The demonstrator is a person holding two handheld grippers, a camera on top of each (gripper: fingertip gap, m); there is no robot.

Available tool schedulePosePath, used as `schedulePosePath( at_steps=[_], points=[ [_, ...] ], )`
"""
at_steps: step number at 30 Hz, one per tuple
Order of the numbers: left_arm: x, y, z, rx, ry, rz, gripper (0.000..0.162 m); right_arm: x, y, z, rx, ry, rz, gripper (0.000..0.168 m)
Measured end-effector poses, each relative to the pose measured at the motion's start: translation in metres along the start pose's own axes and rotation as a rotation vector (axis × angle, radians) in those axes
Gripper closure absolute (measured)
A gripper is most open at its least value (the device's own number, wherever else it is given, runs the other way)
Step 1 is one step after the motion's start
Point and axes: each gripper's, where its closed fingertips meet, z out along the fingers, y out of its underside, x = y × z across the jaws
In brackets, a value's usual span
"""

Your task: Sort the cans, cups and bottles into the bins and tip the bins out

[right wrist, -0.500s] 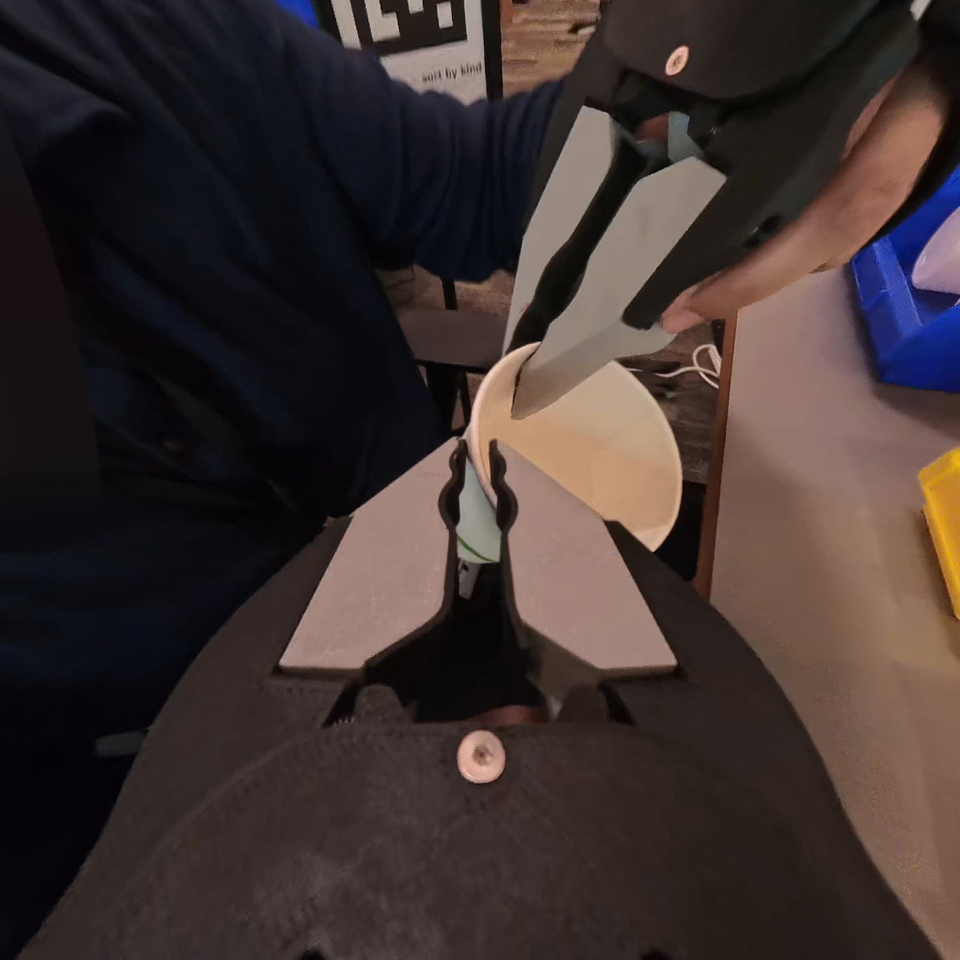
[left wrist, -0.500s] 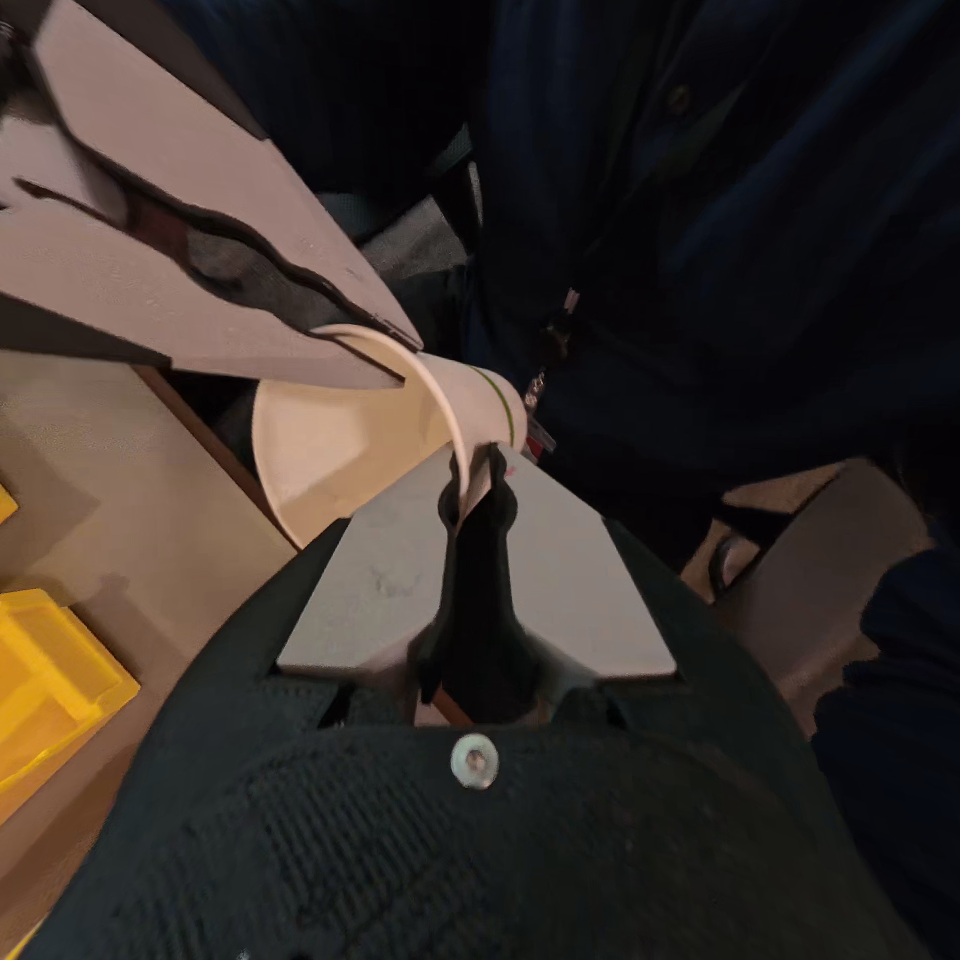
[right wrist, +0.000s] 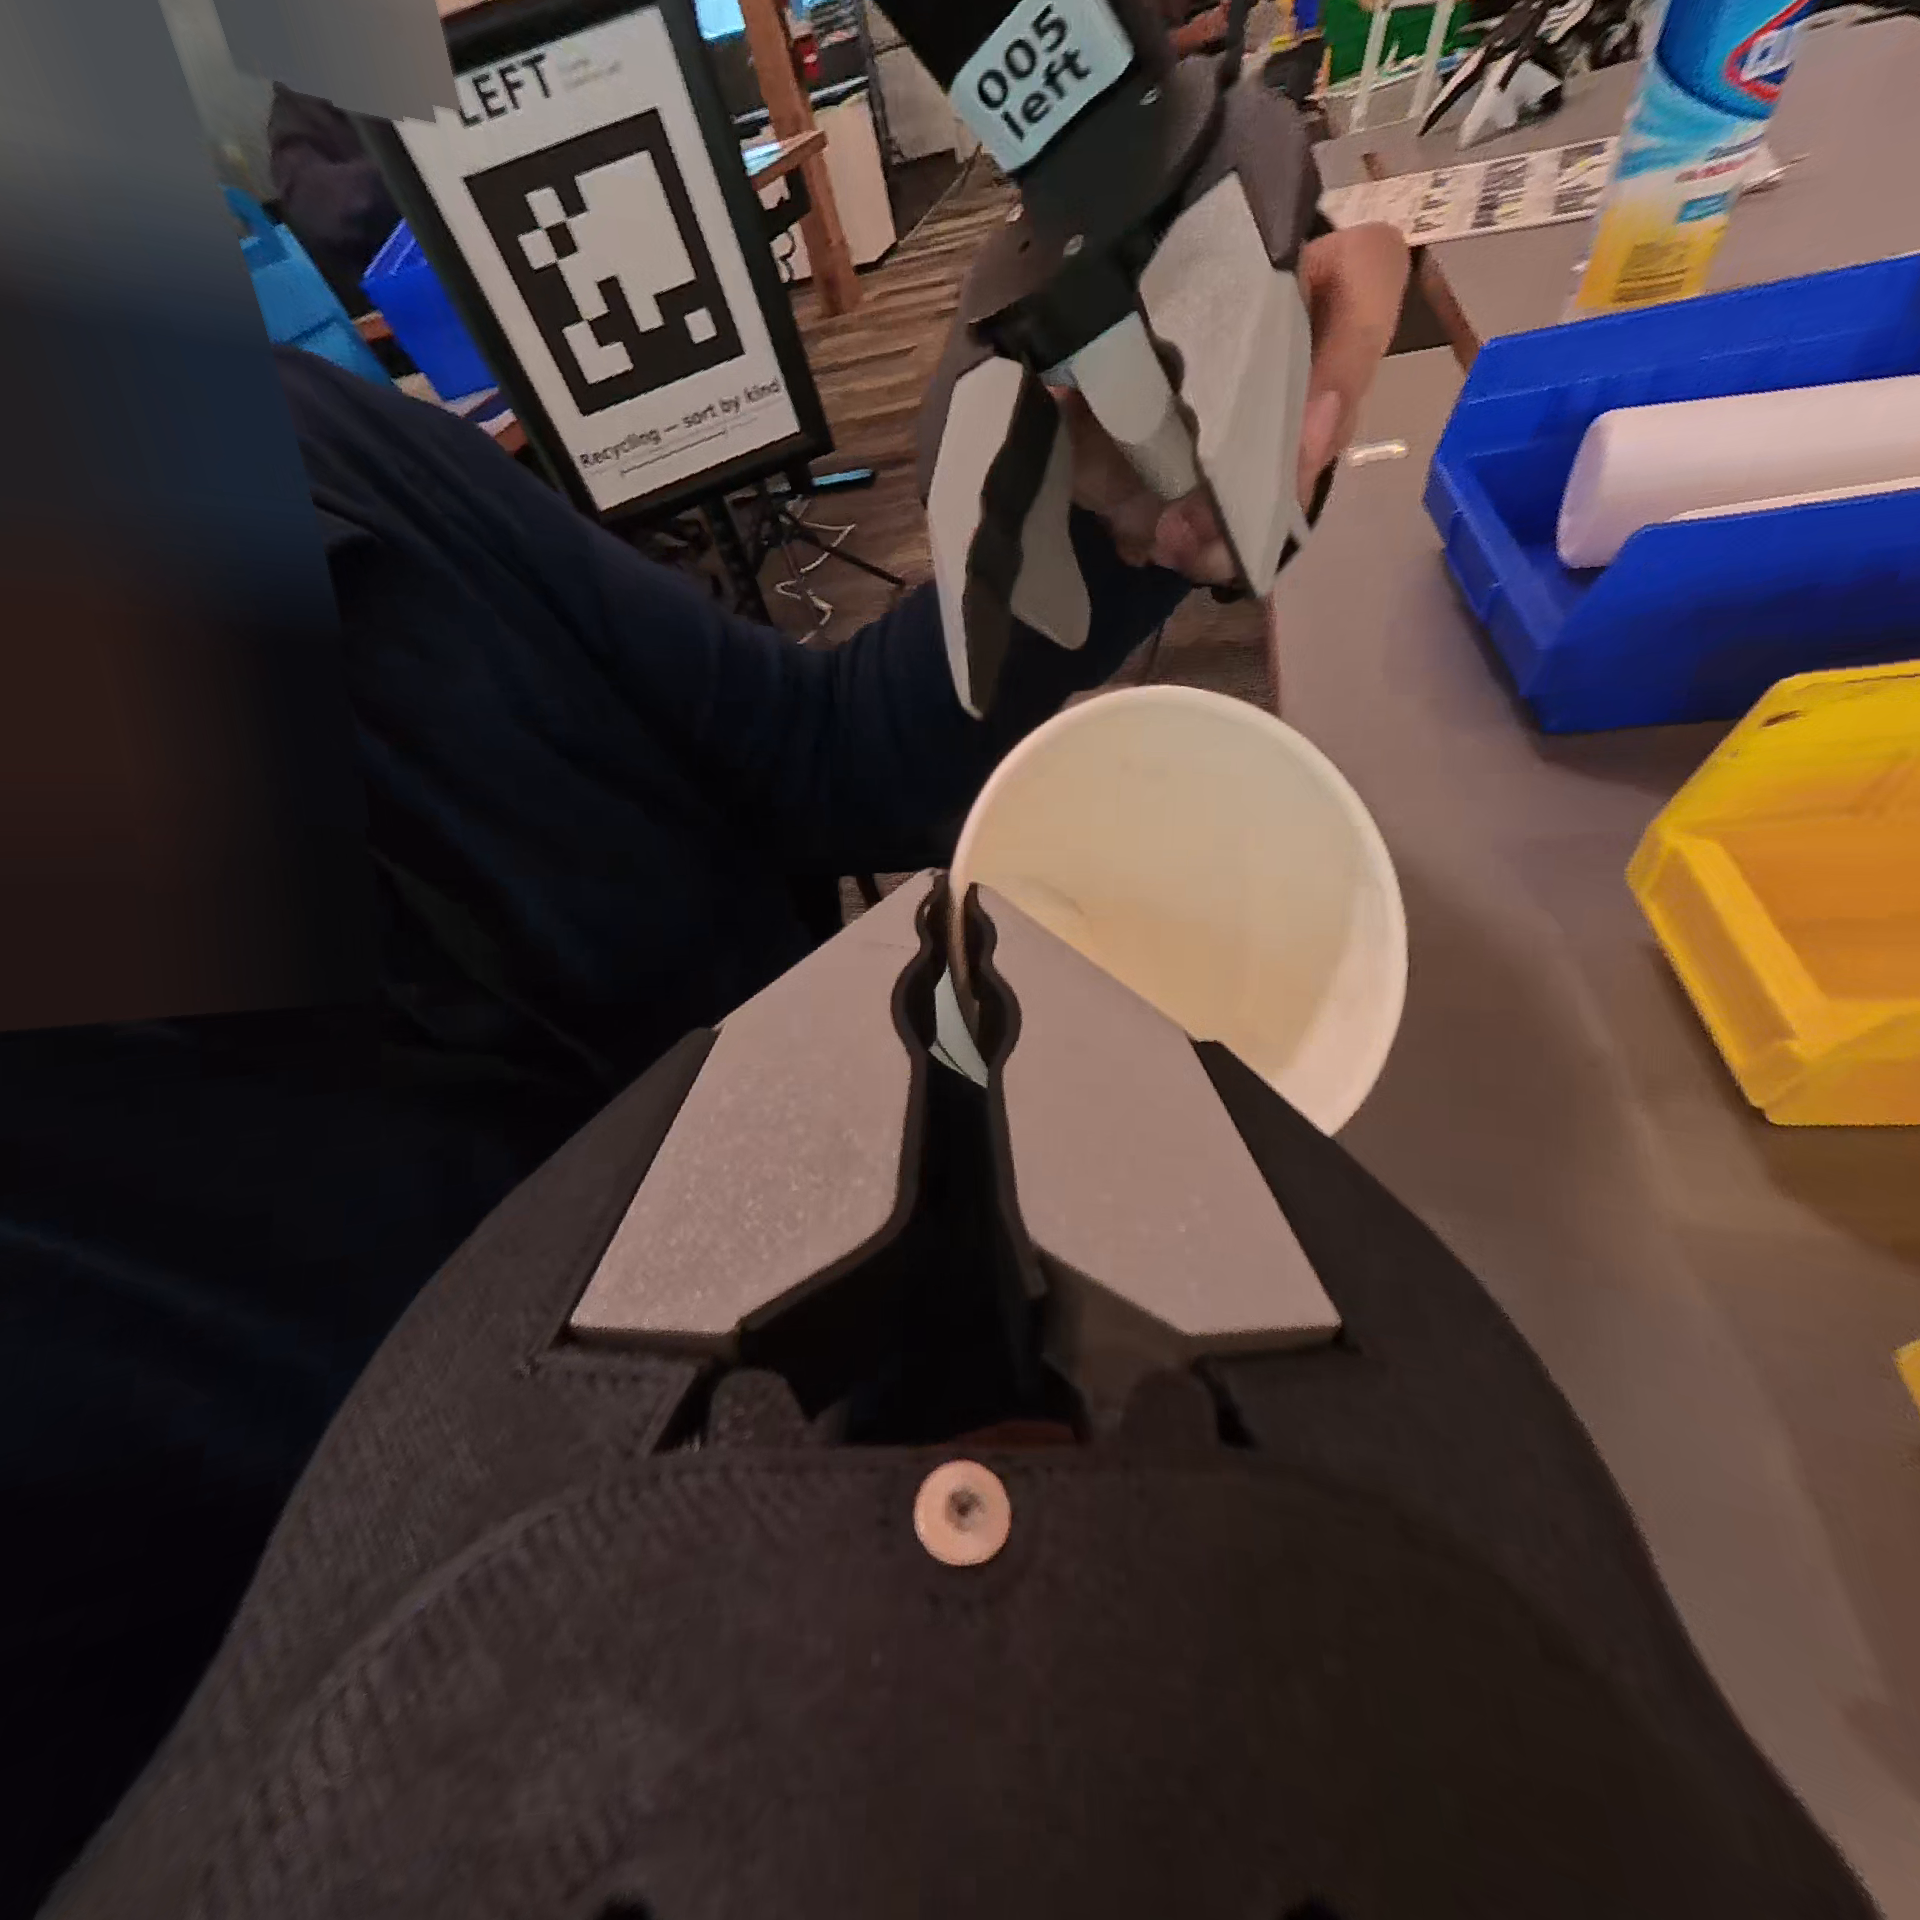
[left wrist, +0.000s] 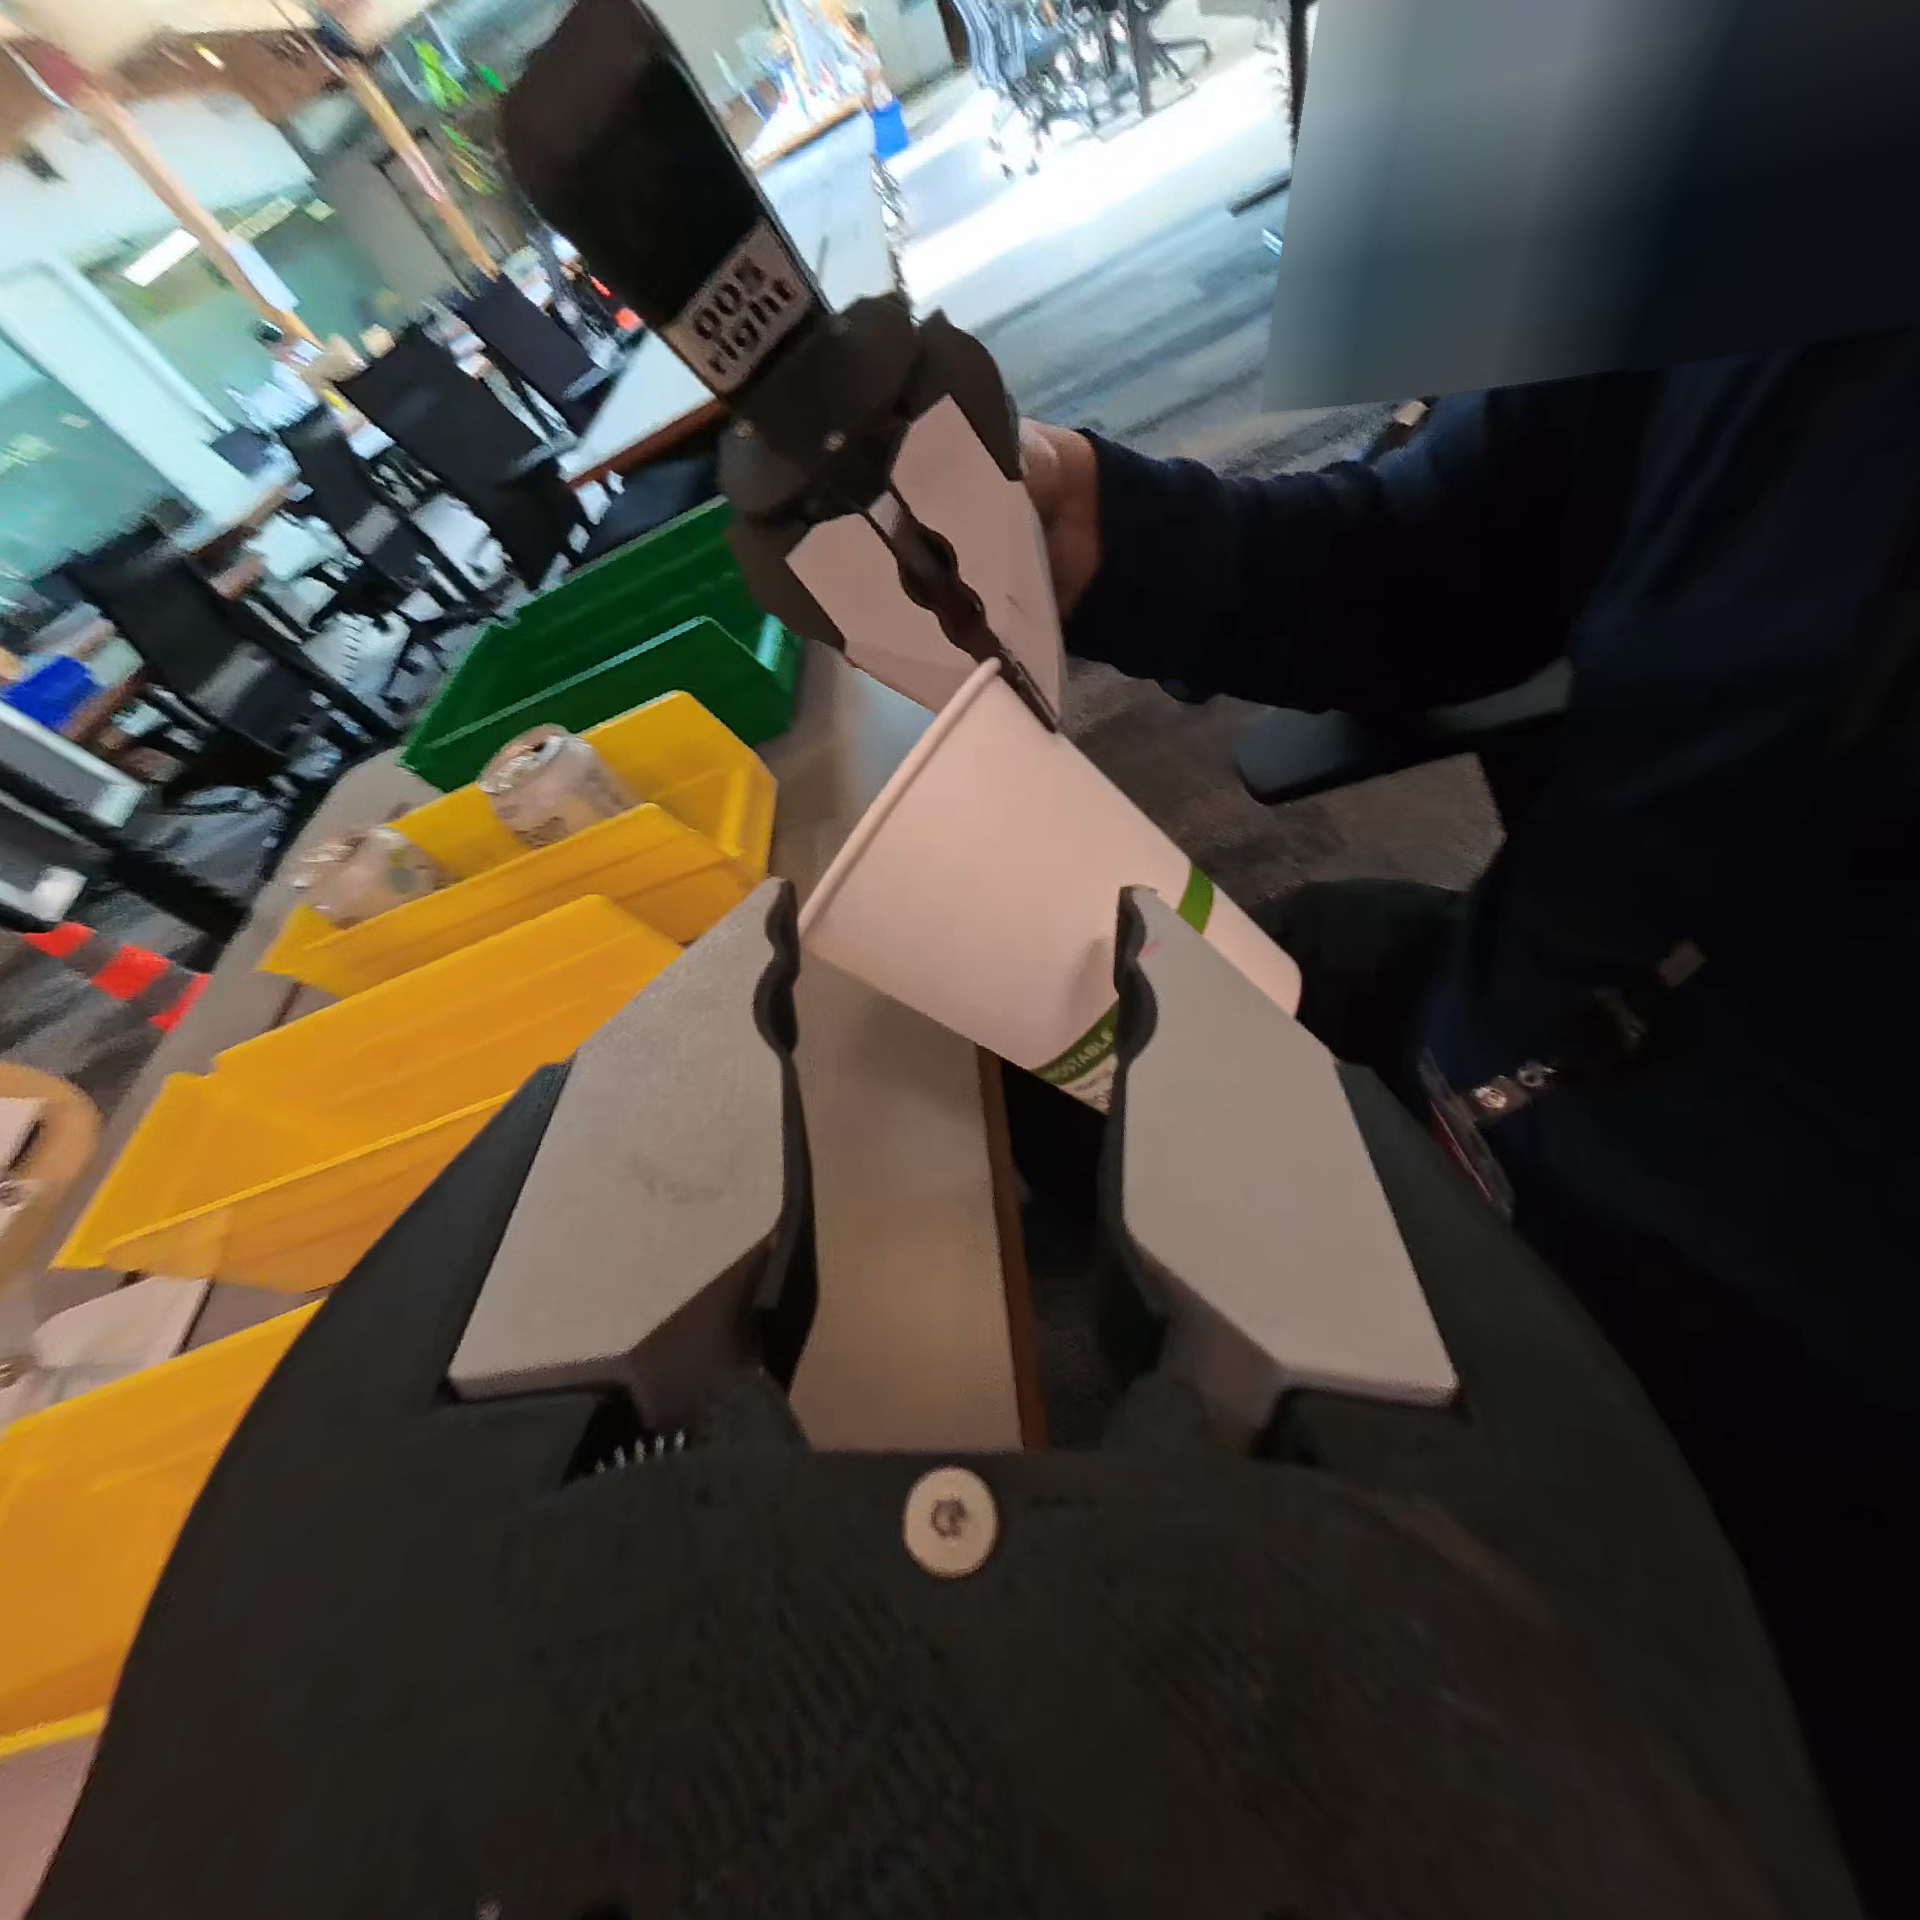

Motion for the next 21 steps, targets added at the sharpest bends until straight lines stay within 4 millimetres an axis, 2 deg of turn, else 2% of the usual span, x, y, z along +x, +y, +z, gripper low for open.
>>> schedulePosePath(
  at_steps=[2,4,5,7,10,13,16,19,21],
  points=[
    [-0.019,0.004,-0.017,-0.034,-0.093,0.000,0.099,0.017,-0.009,-0.006,0.001,0.093,-0.009,0.168],
    [-0.042,0.012,-0.038,-0.062,-0.226,-0.032,0.097,0.054,-0.027,-0.025,0.009,0.282,-0.001,0.168],
    [-0.050,0.015,-0.048,-0.057,-0.276,-0.056,0.097,0.076,-0.037,-0.040,0.012,0.394,-0.001,0.168],
    [-0.069,0.027,-0.067,-0.068,-0.358,-0.125,0.097,0.132,-0.058,-0.079,0.003,0.674,-0.014,0.168],
    [-0.096,0.051,-0.091,-0.090,-0.454,-0.306,0.099,0.220,-0.064,-0.126,-0.141,0.987,0.021,0.168],
    [-0.128,0.081,-0.121,-0.115,-0.641,-0.523,0.105,0.292,-0.054,-0.134,-0.246,1.090,0.085,0.168],
    [-0.142,0.102,-0.153,-0.092,-0.765,-0.644,0.102,0.343,-0.023,-0.126,-0.380,1.123,0.148,0.168],
    [-0.140,0.117,-0.185,-0.059,-0.803,-0.680,0.102,0.365,0.011,-0.116,-0.485,1.135,0.223,0.163],
    [-0.139,0.134,-0.211,-0.042,-0.847,-0.743,0.102,0.368,0.020,-0.113,-0.495,1.149,0.242,0.151]
  ],
)
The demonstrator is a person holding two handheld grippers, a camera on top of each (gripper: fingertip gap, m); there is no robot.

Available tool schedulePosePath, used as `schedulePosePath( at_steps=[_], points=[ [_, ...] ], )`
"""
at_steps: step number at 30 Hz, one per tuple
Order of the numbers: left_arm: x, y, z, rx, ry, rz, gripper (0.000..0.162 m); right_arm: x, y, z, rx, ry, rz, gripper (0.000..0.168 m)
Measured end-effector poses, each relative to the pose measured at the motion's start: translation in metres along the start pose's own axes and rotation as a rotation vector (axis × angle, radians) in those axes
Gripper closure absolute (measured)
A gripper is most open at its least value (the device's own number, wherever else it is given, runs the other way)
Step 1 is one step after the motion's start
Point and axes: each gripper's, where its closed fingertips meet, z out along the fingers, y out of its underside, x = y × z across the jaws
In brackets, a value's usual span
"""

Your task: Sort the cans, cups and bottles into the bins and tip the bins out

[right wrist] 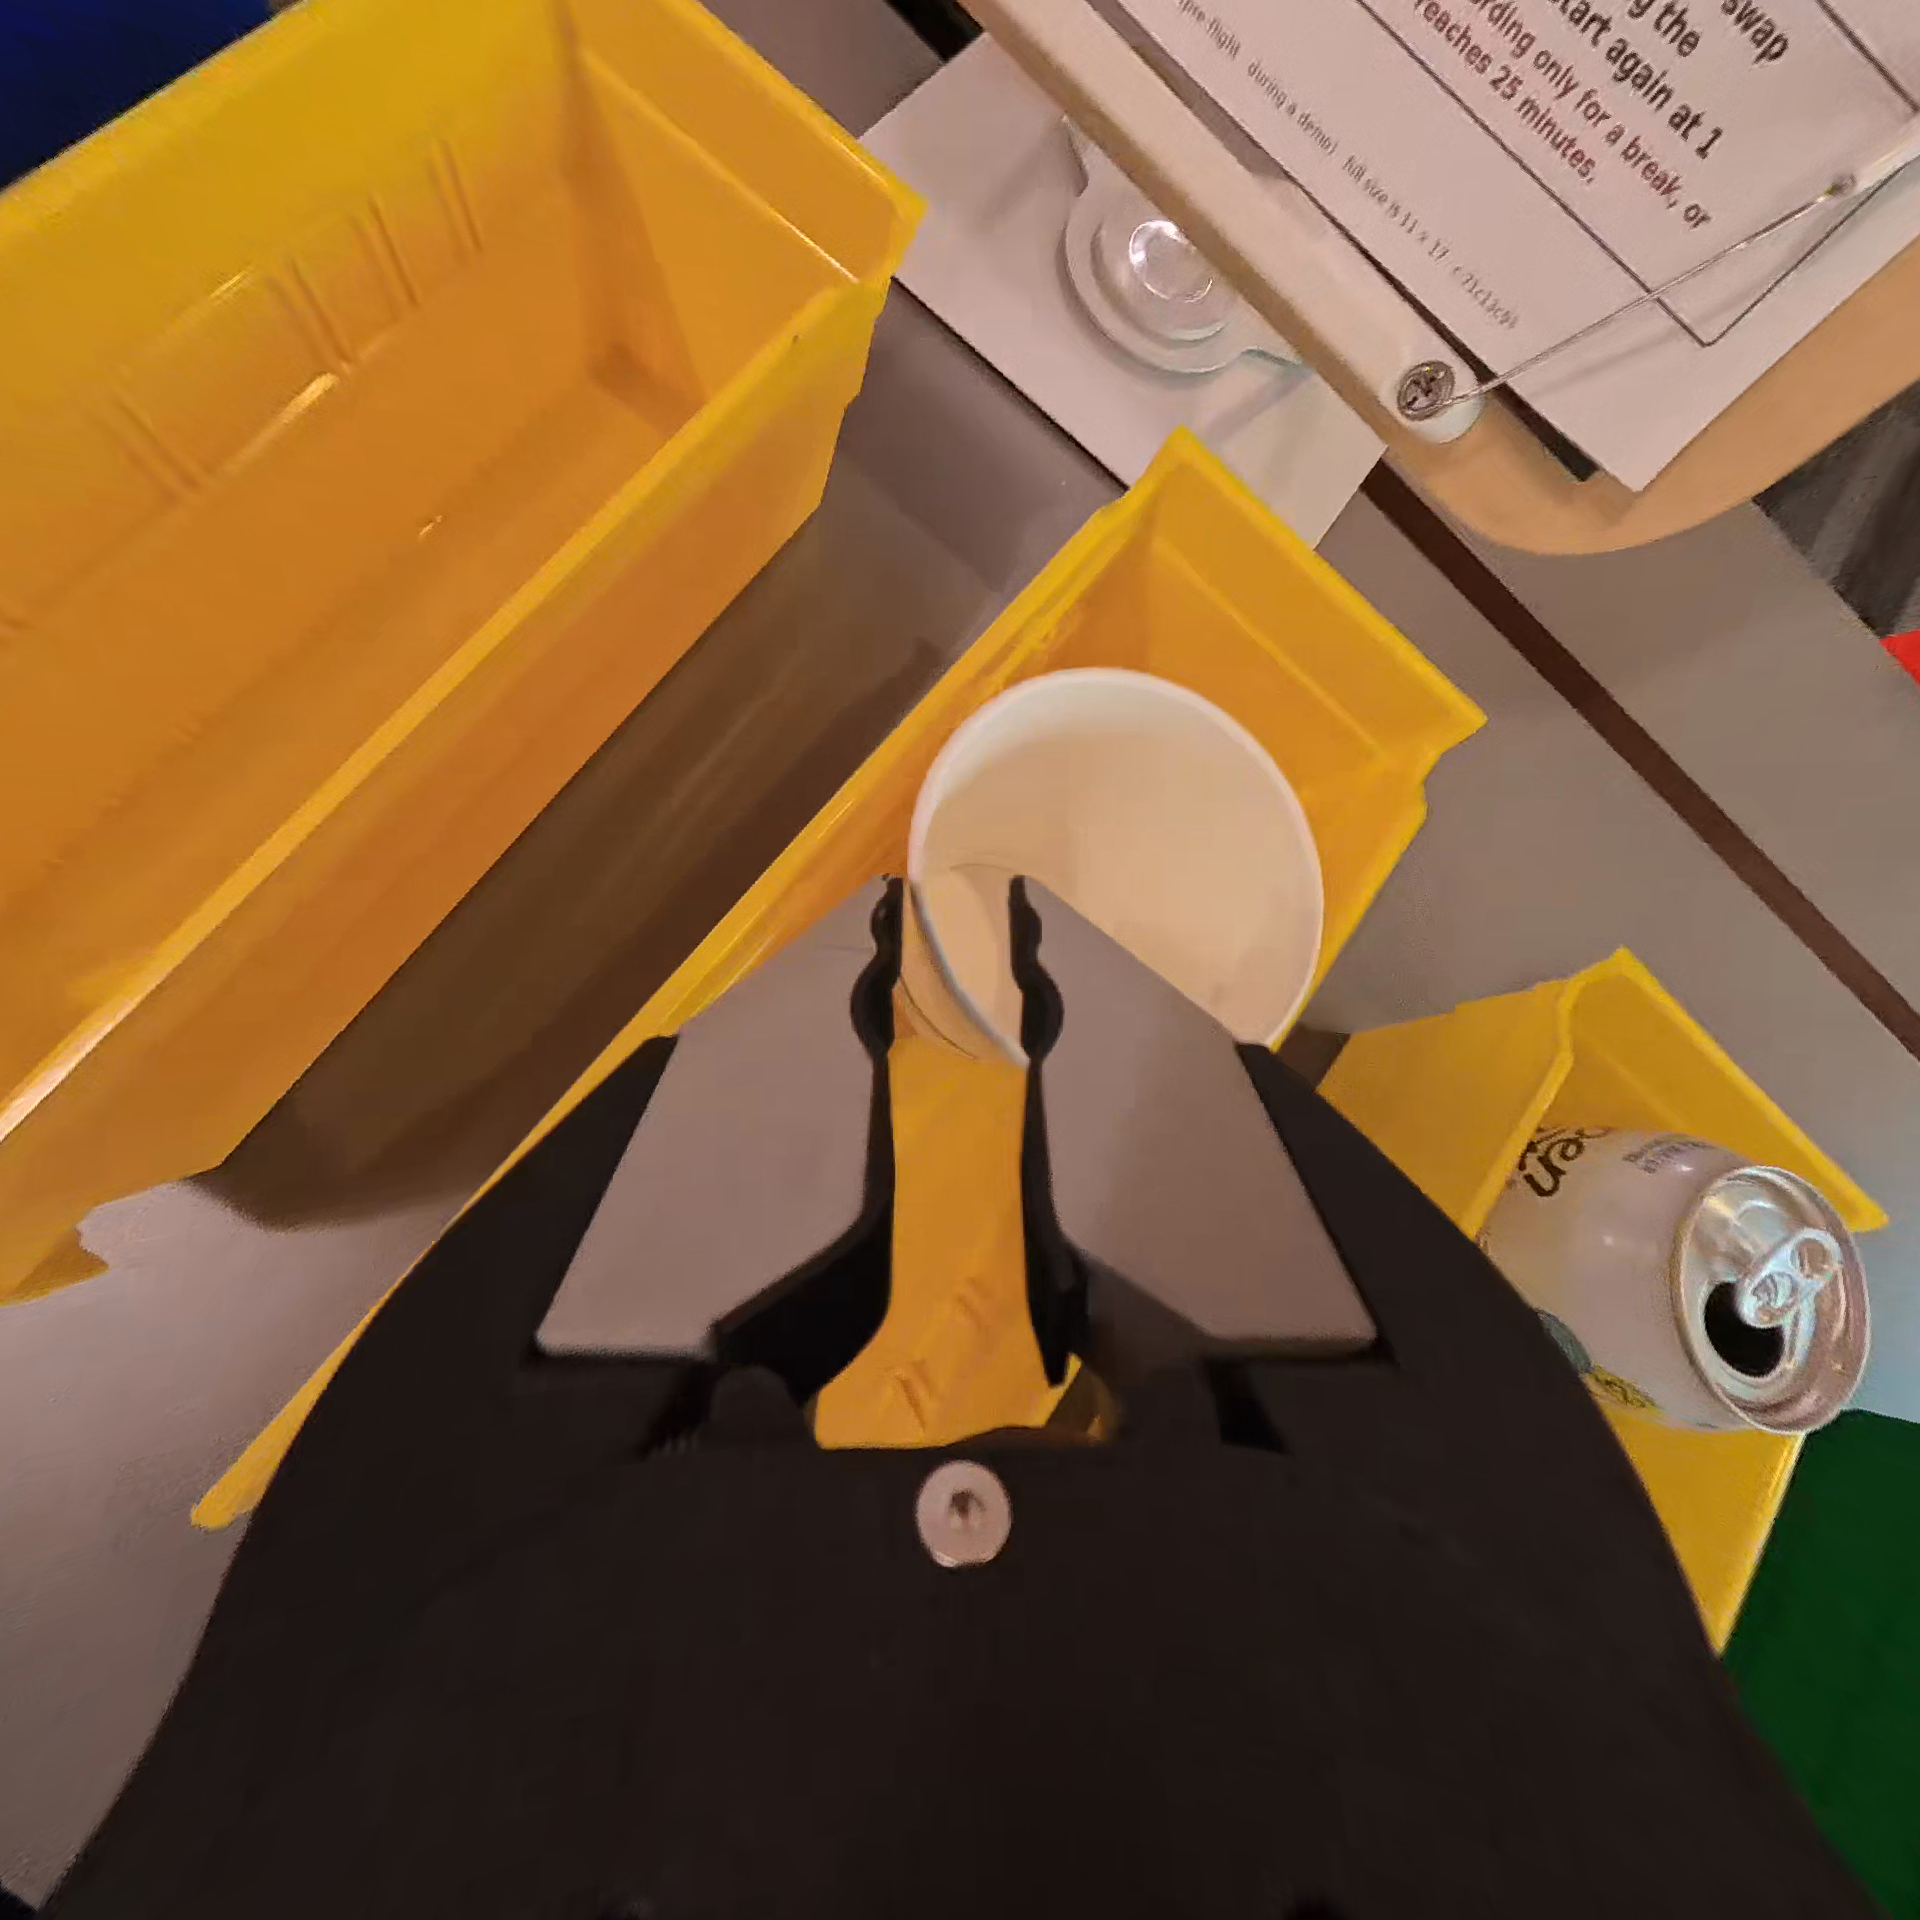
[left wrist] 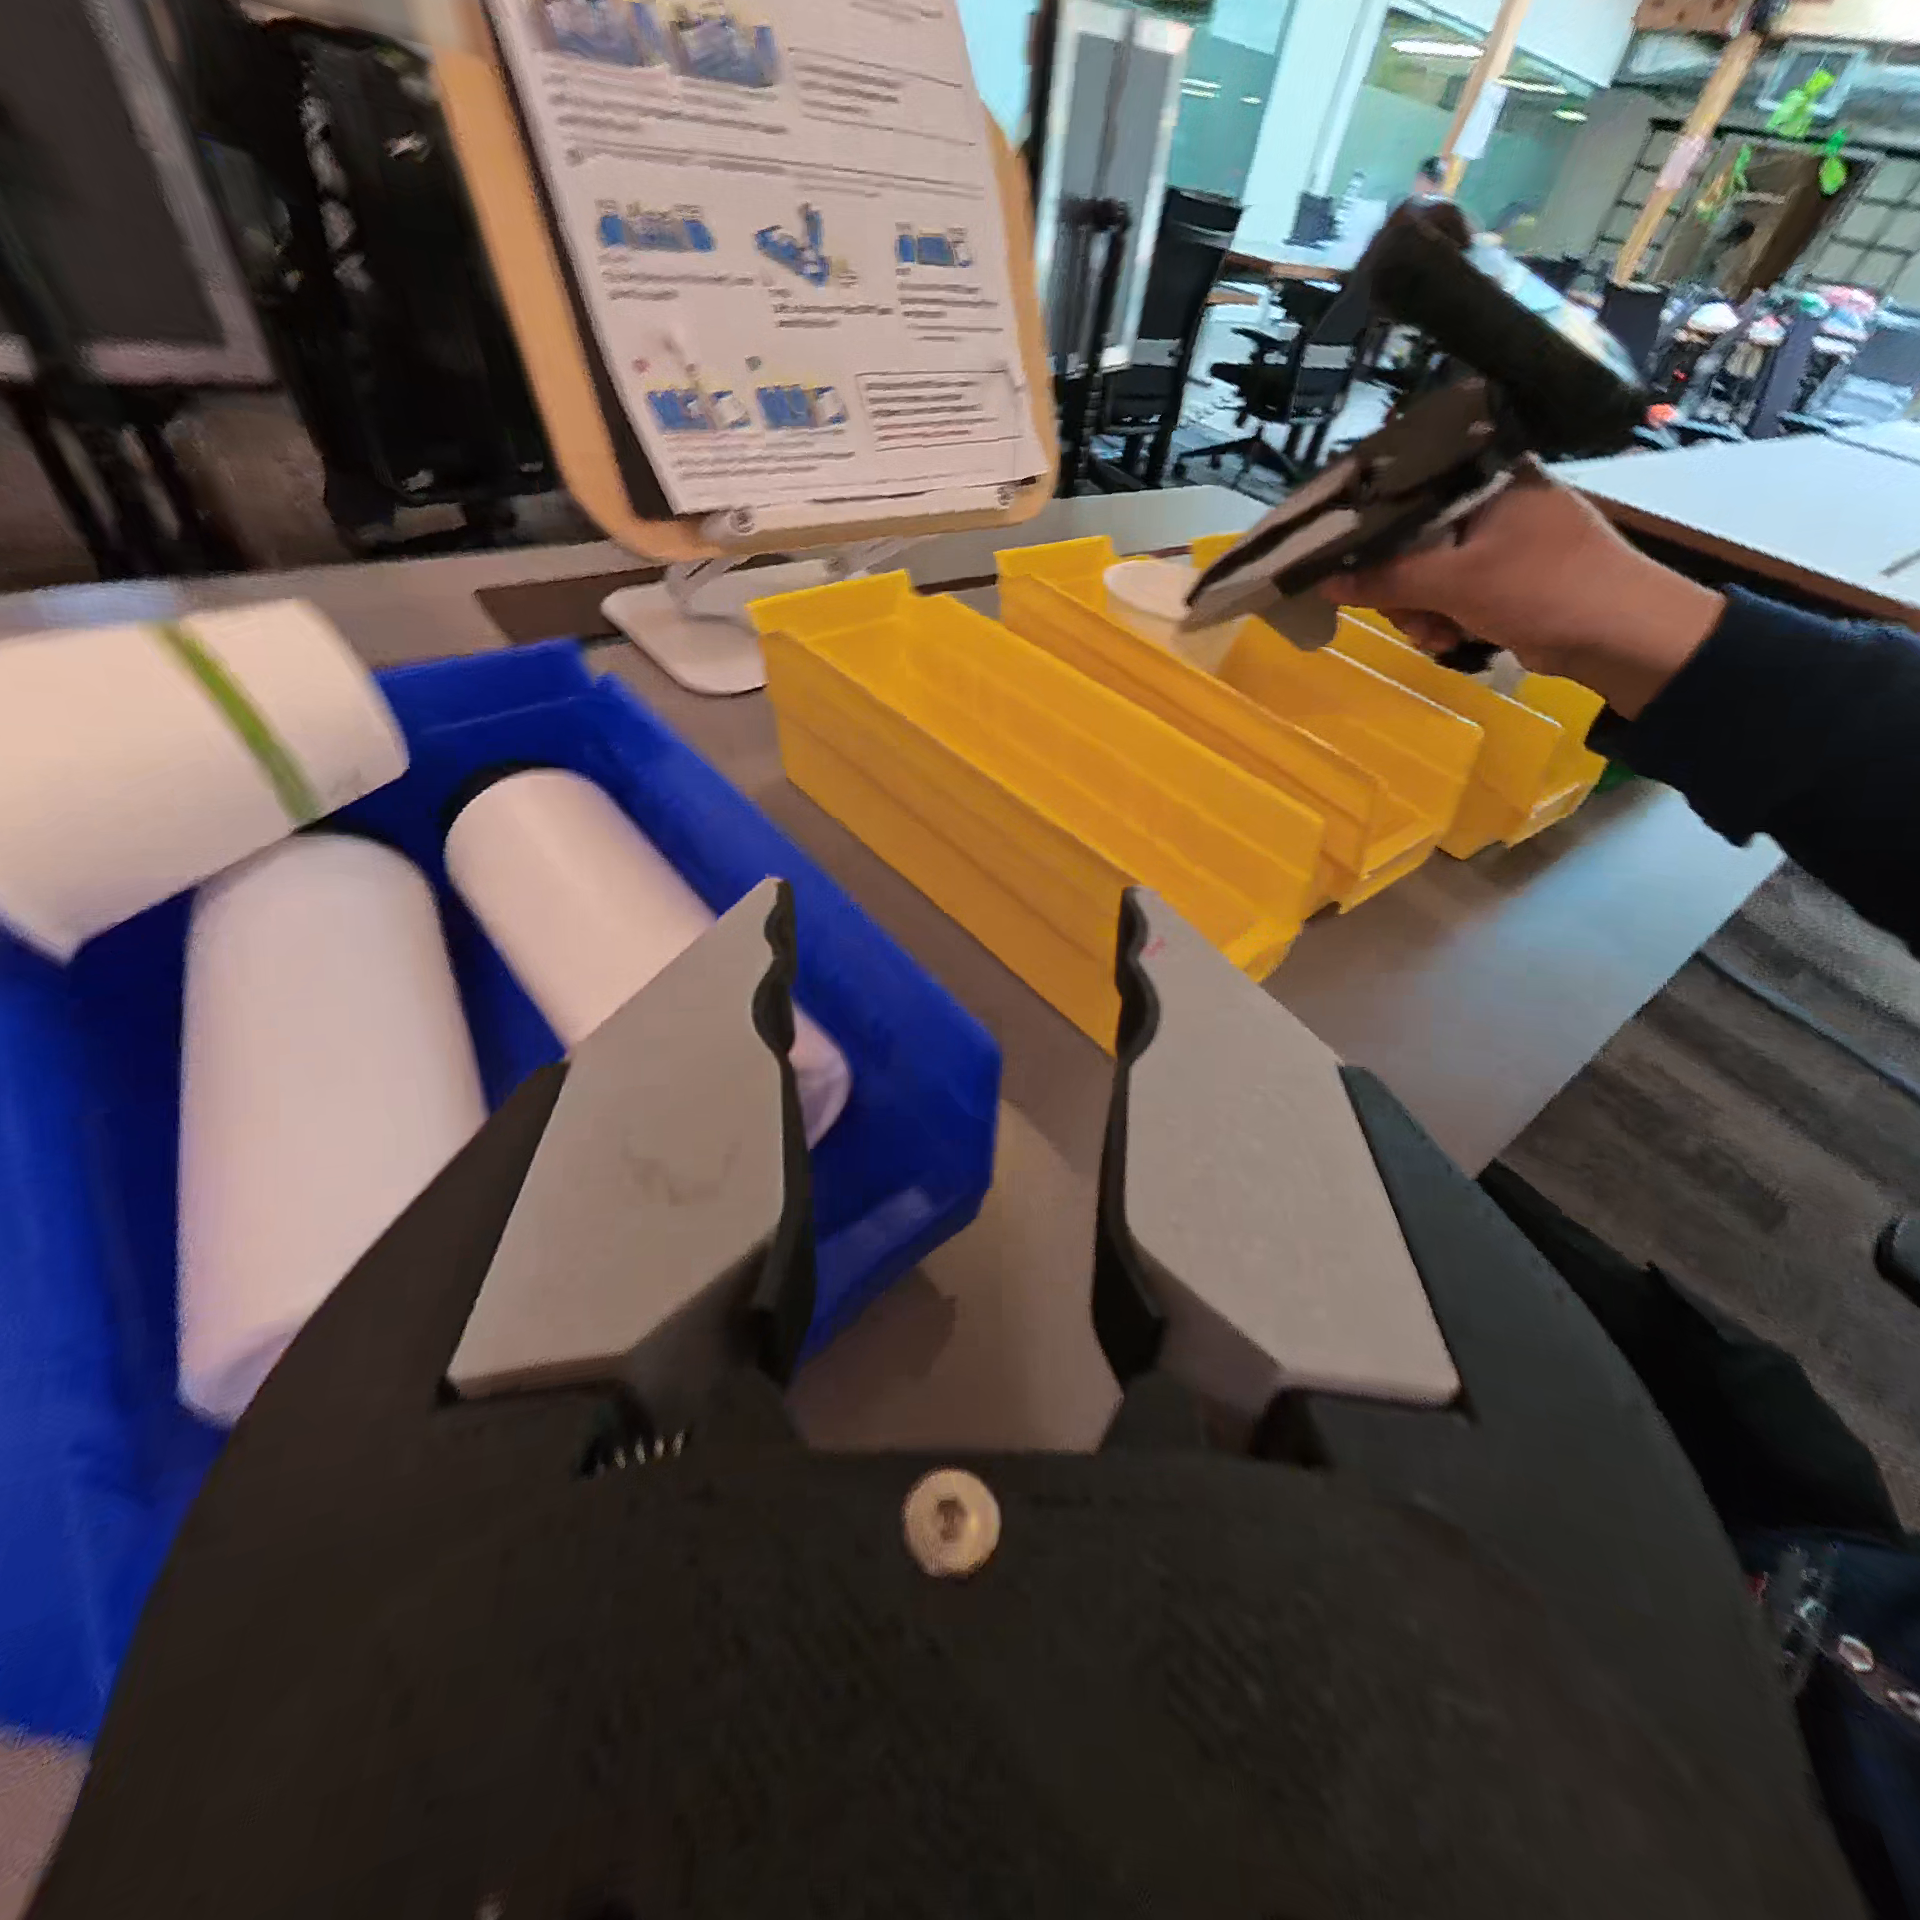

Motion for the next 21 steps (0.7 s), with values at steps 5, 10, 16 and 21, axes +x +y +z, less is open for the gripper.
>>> schedulePosePath(
  at_steps=[5,10,16,21],
  points=[
    [-0.053,-0.005,-0.025,0.146,-0.062,-0.249,0.104,-0.001,0.004,-0.024,0.055,0.025,0.036,0.133],
    [-0.096,-0.006,-0.038,0.280,-0.156,-0.374,0.105,-0.029,0.019,-0.093,0.272,-0.015,0.083,0.124],
    [-0.110,-0.007,-0.033,0.267,-0.225,-0.383,0.108,-0.085,0.105,-0.155,0.331,-0.108,0.047,0.111],
    [-0.153,-0.021,-0.011,0.135,-0.349,-0.278,0.103,-0.074,0.172,-0.197,0.328,-0.101,0.114,0.111]
  ],
)
